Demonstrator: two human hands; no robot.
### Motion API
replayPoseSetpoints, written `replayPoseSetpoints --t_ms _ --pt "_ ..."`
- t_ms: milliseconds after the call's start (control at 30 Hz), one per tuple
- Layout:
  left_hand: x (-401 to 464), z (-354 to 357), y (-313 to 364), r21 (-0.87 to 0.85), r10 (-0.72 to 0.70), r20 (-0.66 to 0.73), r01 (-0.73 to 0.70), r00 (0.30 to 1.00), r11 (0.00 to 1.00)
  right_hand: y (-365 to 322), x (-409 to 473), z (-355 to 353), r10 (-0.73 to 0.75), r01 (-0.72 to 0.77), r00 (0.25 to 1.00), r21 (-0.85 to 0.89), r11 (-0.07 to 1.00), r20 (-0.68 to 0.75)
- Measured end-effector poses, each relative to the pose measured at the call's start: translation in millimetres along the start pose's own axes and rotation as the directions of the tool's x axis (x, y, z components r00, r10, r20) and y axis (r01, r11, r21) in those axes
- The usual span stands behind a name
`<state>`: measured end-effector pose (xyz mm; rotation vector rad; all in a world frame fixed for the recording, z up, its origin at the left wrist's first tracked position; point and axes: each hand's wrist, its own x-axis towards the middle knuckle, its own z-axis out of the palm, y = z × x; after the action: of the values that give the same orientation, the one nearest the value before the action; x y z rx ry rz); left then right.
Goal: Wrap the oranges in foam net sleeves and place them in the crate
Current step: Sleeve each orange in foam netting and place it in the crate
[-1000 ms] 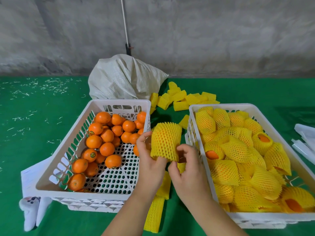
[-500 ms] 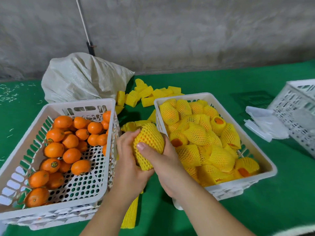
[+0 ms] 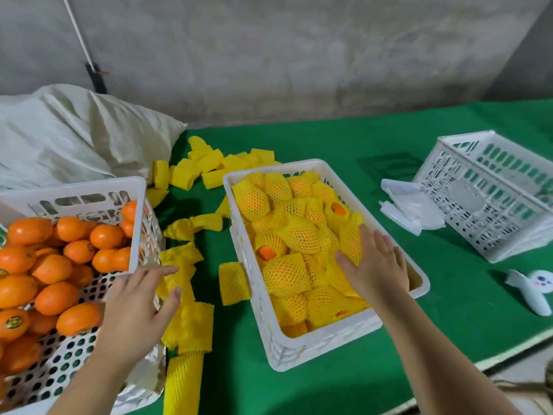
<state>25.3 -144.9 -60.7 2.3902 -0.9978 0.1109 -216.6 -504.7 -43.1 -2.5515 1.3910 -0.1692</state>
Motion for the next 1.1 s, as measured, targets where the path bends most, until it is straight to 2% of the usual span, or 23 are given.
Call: replayPoseSetpoints --t_ms 67,233,300,367,400,467,500,533,567,600,633,700,733,800,867,933,1000,1100 --pt "0 -1 -1 0.047 0.033 0.034 -0.035 0.999 0.998 0 0 -1 0.005 -0.007 0.999 -0.043 0.999 -0.034" --pt "0 -2 -4 -0.066 -0.01 0.009 0.01 1.0 0.998 -3 -16 -2 0.047 -0.047 0.999 -0.011 0.999 0.003" --pt "-1 -2 -4 -0.146 -0.028 0.01 0.029 1.0 0.989 -16 -15 -10 0.078 -0.078 0.997 0.054 0.995 0.008" --pt "0 -2 -9 -0.288 -0.111 -0.013 0.103 0.994 0.952 -48 -17 -16 0.045 -0.026 0.994 0.181 0.983 -0.102" --pt "1 -1 -11 -0.366 -0.172 -0.028 0.15 0.985 0.918 -69 -21 -15 -0.023 0.061 0.986 0.229 0.972 -0.164" --pt "5 -3 -20 -0.492 -0.311 -0.05 0.247 0.949 0.835 -116 -34 -6 -0.296 0.344 0.927 0.215 0.914 -0.229" --pt "8 -3 -27 -0.545 -0.395 -0.045 0.309 0.917 0.779 -139 -42 3 -0.47 0.509 0.854 0.163 0.846 -0.224" --pt "12 -4 -38 -0.589 -0.488 -0.014 0.387 0.873 0.709 -162 -48 15 -0.631 0.648 0.759 0.096 0.755 -0.161" --pt "17 -6 -49 -0.606 -0.567 0.048 0.475 0.822 0.638 -183 -53 30 -0.753 0.753 0.658 0.031 0.657 -0.024" --pt "23 -7 -60 -0.578 -0.609 0.117 0.553 0.784 0.601 -202 -55 45 -0.798 0.814 0.574 -0.024 0.58 0.184" --pt "29 -8 -72 -0.481 -0.609 0.172 0.605 0.775 0.634 -218 -53 60 -0.75 0.839 0.523 -0.091 0.536 0.406" --pt "37 -8 -97 -0.146 -0.582 0.271 0.631 0.767 0.762 -234 -43 96 -0.505 0.839 0.498 -0.244 0.487 0.705" --pt "38 -7 -107 0.052 -0.586 0.317 0.603 0.746 0.796 -237 -37 110 -0.383 0.804 0.528 -0.301 0.513 0.758" --pt "33 -3 -127 0.35 -0.621 0.427 0.513 0.658 0.784 -236 -23 129 -0.239 0.706 0.58 -0.334 0.625 0.779" --pt "25 6 -139 0.524 -0.665 0.506 0.417 0.55 0.743 -236 -15 141 -0.131 0.716 0.56 -0.398 0.573 0.818" --pt "20 18 -146 0.615 -0.706 0.496 0.369 0.506 0.697 -242 -10 148 -0.083 0.726 0.534 -0.405 0.556 0.841" --pt "20 26 -147 0.663 -0.754 0.42 0.397 0.505 0.635 -251 -10 147 -0.128 0.713 0.529 -0.357 0.603 0.839" --pt "19 30 -150 0.712 -0.84 0.364 0.462 0.402 0.529 -268 -5 139 -0.323 0.678 0.624 -0.287 0.676 0.712"
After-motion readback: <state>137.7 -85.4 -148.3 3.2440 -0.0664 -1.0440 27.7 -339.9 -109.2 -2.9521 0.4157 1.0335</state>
